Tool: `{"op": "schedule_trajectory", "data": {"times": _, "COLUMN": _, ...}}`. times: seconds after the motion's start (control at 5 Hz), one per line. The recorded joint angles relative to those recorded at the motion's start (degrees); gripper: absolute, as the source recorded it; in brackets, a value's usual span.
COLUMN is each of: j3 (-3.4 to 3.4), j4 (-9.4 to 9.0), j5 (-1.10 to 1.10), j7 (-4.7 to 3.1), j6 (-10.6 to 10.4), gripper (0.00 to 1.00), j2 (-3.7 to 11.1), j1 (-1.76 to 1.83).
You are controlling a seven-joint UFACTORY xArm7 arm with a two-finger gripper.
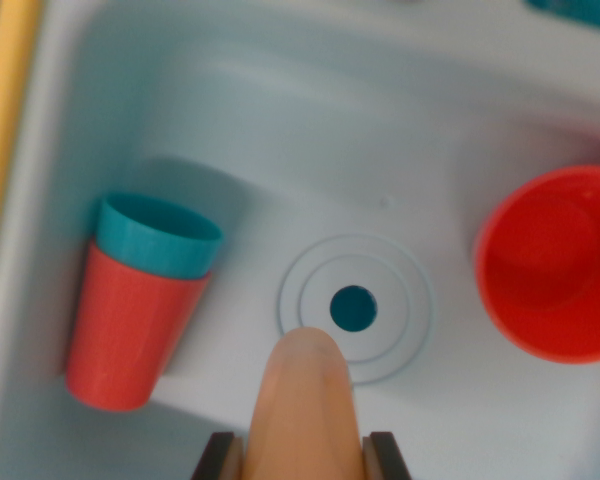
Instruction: Pick detergent from the sink
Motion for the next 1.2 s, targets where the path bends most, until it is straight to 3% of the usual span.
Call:
{"op": "schedule_trajectory", "data": {"times": 0.2, "j3": 0.00, "j4": 0.00, "j5": 0.00, "j7": 0.00, "j6": 0.00, "gripper": 1.00, "j2": 0.00, "j1": 0.00}}
{"op": "schedule_trajectory", "data": {"times": 0.4, "j3": 0.02, "j4": 1.70, "j5": -0.08, "j7": 0.06, "j6": 2.37, "gripper": 1.00, "j2": -0.68, "j1": 0.02}}
{"op": "schedule_trajectory", "data": {"times": 0.6, "j3": 0.02, "j4": 1.70, "j5": -0.08, "j7": 0.06, "j6": 2.37, "gripper": 1.00, "j2": -0.68, "j1": 0.02}}
{"op": "schedule_trajectory", "data": {"times": 0.8, "j3": 0.05, "j4": 3.57, "j5": -0.16, "j7": 0.12, "j6": 4.99, "gripper": 1.00, "j2": -1.43, "j1": 0.04}}
{"op": "schedule_trajectory", "data": {"times": 1.0, "j3": 0.05, "j4": 3.57, "j5": -0.16, "j7": 0.12, "j6": 4.99, "gripper": 1.00, "j2": -1.43, "j1": 0.04}}
{"op": "schedule_trajectory", "data": {"times": 1.2, "j3": 0.07, "j4": 5.50, "j5": -0.25, "j7": 0.18, "j6": 7.68, "gripper": 1.00, "j2": -2.19, "j1": 0.05}}
